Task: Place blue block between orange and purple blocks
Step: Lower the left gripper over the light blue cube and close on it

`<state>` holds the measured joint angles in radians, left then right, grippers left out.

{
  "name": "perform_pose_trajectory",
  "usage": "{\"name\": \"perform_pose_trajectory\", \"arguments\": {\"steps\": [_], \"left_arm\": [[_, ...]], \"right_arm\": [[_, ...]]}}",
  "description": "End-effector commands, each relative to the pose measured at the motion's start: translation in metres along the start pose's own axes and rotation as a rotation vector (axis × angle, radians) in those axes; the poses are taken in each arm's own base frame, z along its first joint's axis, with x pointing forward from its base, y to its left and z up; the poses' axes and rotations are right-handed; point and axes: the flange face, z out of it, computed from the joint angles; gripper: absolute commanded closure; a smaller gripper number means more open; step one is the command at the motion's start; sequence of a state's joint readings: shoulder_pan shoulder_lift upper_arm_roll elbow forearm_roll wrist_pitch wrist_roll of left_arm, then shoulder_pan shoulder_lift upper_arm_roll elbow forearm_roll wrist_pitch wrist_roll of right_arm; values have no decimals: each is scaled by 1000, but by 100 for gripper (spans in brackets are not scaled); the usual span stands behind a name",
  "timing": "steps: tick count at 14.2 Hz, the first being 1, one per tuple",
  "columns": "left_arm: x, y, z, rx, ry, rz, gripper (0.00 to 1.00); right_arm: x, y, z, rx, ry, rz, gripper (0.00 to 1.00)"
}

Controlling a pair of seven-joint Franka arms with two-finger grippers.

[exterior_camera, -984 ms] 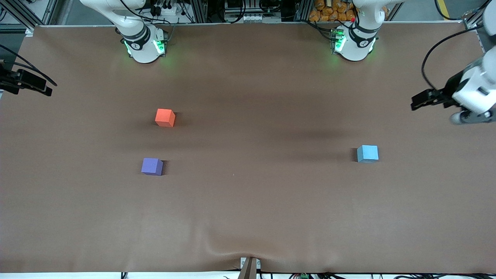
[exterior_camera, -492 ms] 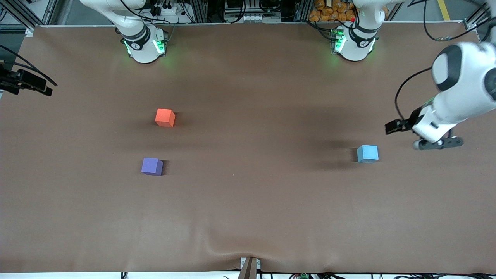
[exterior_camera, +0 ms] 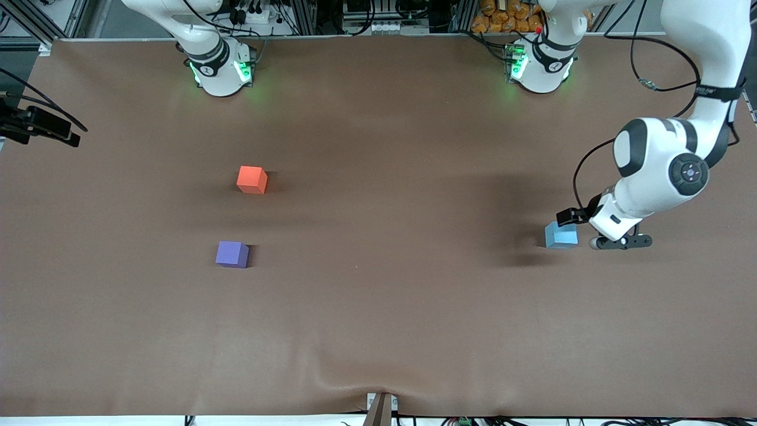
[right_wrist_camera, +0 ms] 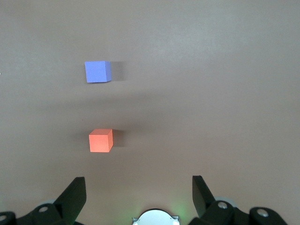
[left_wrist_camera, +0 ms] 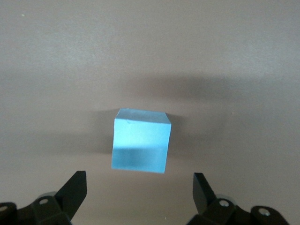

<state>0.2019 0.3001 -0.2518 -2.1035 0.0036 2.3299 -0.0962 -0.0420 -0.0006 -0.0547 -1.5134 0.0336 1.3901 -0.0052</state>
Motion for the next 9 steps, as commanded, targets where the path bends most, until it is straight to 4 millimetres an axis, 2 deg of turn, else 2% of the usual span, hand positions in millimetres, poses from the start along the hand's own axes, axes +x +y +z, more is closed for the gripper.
{"name": "perform_pose_trajectory", "arguments": {"steps": [1, 4, 8, 9], "left_arm": [[3, -4, 17, -15, 16, 13, 0], [6, -4, 43, -27, 18, 12, 0], [9, -8, 67, -12, 13, 36, 0], [9, -7, 70, -14, 8, 37, 7]], "right_arm": [[-1, 3, -1, 6, 5, 7, 0], [-1, 3, -1, 7, 3, 8, 0], [-1, 3, -1, 7, 3, 8, 0], [-1, 3, -1, 7, 3, 8, 0]]}}
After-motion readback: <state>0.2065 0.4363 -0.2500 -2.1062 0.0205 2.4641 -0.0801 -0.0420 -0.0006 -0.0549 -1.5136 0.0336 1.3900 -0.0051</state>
